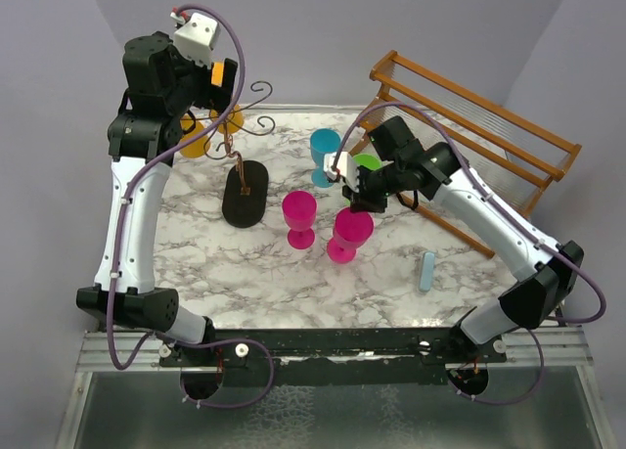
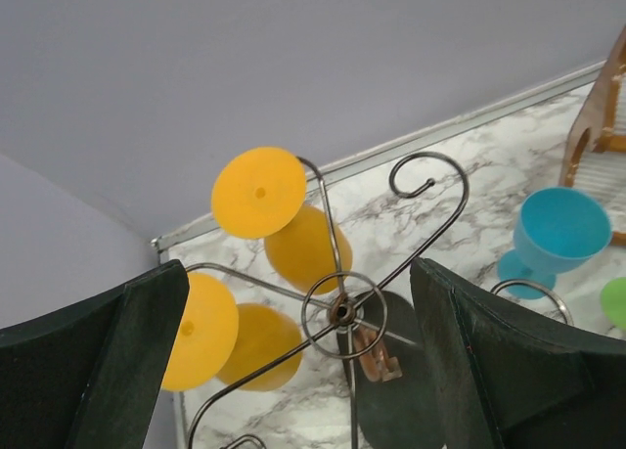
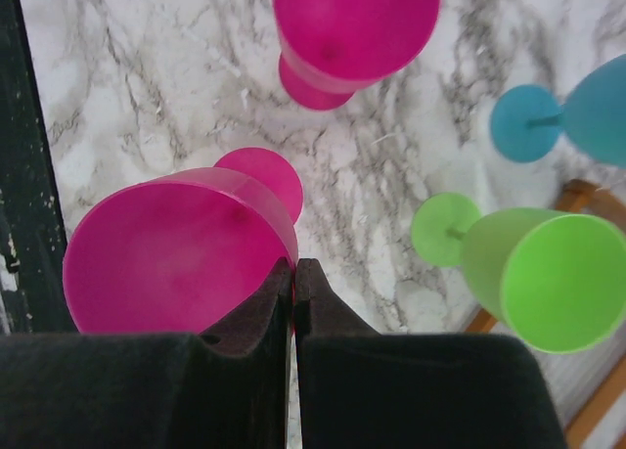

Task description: Place the wine glass upside down on the wine glass rack

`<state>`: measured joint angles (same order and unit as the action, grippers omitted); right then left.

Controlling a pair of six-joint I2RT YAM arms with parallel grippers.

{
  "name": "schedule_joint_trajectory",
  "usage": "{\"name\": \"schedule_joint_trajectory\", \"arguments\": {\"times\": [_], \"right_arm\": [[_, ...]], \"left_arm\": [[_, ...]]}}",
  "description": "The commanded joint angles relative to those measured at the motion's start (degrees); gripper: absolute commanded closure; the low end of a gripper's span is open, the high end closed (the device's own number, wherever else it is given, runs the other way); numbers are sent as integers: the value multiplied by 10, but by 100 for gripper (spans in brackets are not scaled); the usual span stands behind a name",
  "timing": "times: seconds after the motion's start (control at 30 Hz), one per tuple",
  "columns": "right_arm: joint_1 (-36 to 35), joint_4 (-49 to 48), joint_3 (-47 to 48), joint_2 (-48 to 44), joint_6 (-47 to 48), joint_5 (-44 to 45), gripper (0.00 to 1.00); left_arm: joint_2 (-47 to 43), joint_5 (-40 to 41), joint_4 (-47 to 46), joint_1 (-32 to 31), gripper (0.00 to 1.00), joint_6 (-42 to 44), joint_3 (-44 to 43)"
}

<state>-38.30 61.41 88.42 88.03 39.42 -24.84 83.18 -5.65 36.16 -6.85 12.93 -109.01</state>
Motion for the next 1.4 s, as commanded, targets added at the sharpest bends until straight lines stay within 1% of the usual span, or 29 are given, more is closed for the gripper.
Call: {"name": "schedule_joint_trajectory", "arguments": {"times": [0.0, 0.1, 0.3, 0.5, 0.67, 0.8, 0.9, 1.03, 1.13, 1.2, 1.37], "right_arm": [[7, 4, 80, -39, 14, -36, 99], [15, 11, 126, -50, 19, -30, 99], [19, -16, 199, -79, 14, 28, 99], [19, -55, 299, -66, -15, 93, 99], [19, -116, 329, -48, -49, 128, 99], [19, -175, 336, -33, -75, 156, 99], [19, -191, 361, -16, -97, 153, 99], [19, -200, 380, -5, -129, 137, 99], [19, -210, 381, -2, -147, 142, 99], [19, -214, 380, -3, -161, 139, 99], [19, -213, 386, -2, -179, 119, 99]], "left_arm": [[21, -91, -31, 1, 1, -72, -51], [33, -144, -44, 1, 1, -111, -68], [55, -222, -67, 1, 1, -170, -89], [81, -300, -96, -7, 6, -235, -97], [107, -382, -140, -16, 11, -313, -101], [115, -432, -183, -22, 14, -365, -78], [115, -448, -209, -26, 15, -389, -48], [112, -471, -252, -28, 21, -419, -7], [106, -500, -281, -32, 26, -437, 20], [100, -503, -283, -34, 28, -432, 36], [85, -502, -275, -34, 30, -421, 61]]}}
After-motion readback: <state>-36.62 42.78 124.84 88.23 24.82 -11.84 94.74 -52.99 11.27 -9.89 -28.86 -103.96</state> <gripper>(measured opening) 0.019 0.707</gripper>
